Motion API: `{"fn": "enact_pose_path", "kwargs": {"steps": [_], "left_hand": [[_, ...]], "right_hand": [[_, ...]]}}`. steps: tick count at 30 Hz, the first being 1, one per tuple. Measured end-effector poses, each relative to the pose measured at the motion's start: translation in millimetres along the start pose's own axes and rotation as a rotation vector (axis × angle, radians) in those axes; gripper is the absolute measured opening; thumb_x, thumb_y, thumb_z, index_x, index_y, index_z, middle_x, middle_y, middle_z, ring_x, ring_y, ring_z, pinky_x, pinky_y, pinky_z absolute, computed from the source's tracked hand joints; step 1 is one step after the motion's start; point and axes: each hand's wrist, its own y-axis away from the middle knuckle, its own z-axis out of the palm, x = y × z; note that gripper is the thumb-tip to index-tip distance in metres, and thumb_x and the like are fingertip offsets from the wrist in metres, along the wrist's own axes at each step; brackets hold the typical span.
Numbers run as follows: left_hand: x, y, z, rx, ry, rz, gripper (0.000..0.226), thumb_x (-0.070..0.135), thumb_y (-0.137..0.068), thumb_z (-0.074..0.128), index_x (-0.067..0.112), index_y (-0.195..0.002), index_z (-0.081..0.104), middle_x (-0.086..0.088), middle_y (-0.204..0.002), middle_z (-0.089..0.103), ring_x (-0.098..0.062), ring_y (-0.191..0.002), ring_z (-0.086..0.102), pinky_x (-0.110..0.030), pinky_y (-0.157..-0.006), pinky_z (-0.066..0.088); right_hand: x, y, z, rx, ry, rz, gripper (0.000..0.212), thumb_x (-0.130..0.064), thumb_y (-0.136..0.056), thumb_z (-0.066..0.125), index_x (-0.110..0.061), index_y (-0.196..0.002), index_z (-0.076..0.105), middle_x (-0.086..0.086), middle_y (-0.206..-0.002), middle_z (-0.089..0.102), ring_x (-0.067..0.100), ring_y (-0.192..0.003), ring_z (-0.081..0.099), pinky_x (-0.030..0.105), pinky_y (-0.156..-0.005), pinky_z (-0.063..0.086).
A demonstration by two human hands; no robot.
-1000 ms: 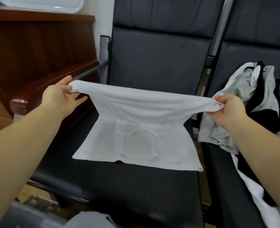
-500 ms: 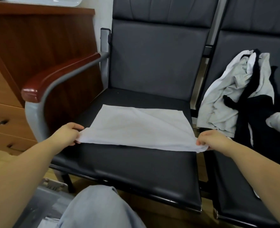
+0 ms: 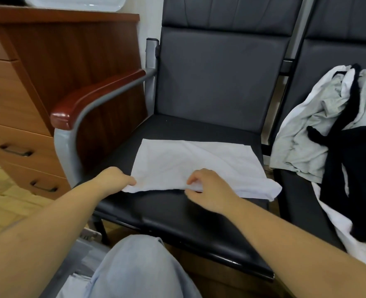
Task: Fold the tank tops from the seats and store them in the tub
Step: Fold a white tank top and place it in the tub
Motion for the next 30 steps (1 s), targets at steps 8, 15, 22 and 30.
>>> {"fn": "enact_pose_path", "kwargs": {"steps": [8, 15, 22, 30], "left_hand": [[-5.5, 41.3, -17.8, -0.485, 0.8, -0.241, 0.02, 0.025, -0.079, 0.068, 0.01, -0.09, 0.076, 0.002, -0.058, 0.041, -0.004, -0.044, 0.03, -0.01, -0.037, 0.024], [-19.3, 59.5, -24.7, -0.591, 0.761, -0.206, 0.029, 0.037, -0.074, 0.069, 0.008, -0.077, 0.073, 0.001, -0.056, 0.049, -0.004, -0.044, 0.037, -0.01, -0.039, 0.03], [-32.2, 49.0, -17.7, -0.529, 0.706, -0.339, 0.074, 0.07, -0.086, 0.043, 0.005, -0.11, 0.068, -0.009, -0.094, 0.075, -0.01, -0.054, 0.062, -0.015, -0.045, 0.048], [-27.9, 46.7, -14.4, -0.085, 1.192, -0.334, 0.035, 0.012, -0.091, 0.064, 0.005, -0.124, 0.053, -0.014, -0.102, 0.069, -0.025, -0.083, 0.068, -0.032, -0.053, 0.059]], "right_hand": [[-97.1, -12.2, 42.1, -0.051, -0.105, -0.147, 0.043, -0.041, -0.08, 0.073, -0.026, -0.111, 0.048, -0.007, -0.108, 0.053, 0.008, -0.092, 0.05, 0.022, -0.082, 0.043], [-102.9, -9.4, 47.8, -0.018, -0.165, -0.112, 0.024, -0.032, -0.092, 0.059, -0.031, -0.1, 0.036, -0.012, -0.086, 0.049, 0.008, -0.08, 0.055, 0.023, -0.077, 0.05], [-105.9, 5.6, 35.9, -0.069, -0.39, -0.048, 0.007, -0.033, -0.095, 0.054, -0.026, -0.096, 0.052, -0.014, -0.088, 0.052, 0.006, -0.081, 0.052, 0.011, -0.069, 0.041], [-120.0, 24.8, 36.7, -0.097, -0.592, -0.099, 0.017, -0.046, -0.092, 0.054, -0.034, -0.104, 0.056, -0.016, -0.099, 0.06, 0.008, -0.096, 0.061, 0.018, -0.089, 0.049]]}}
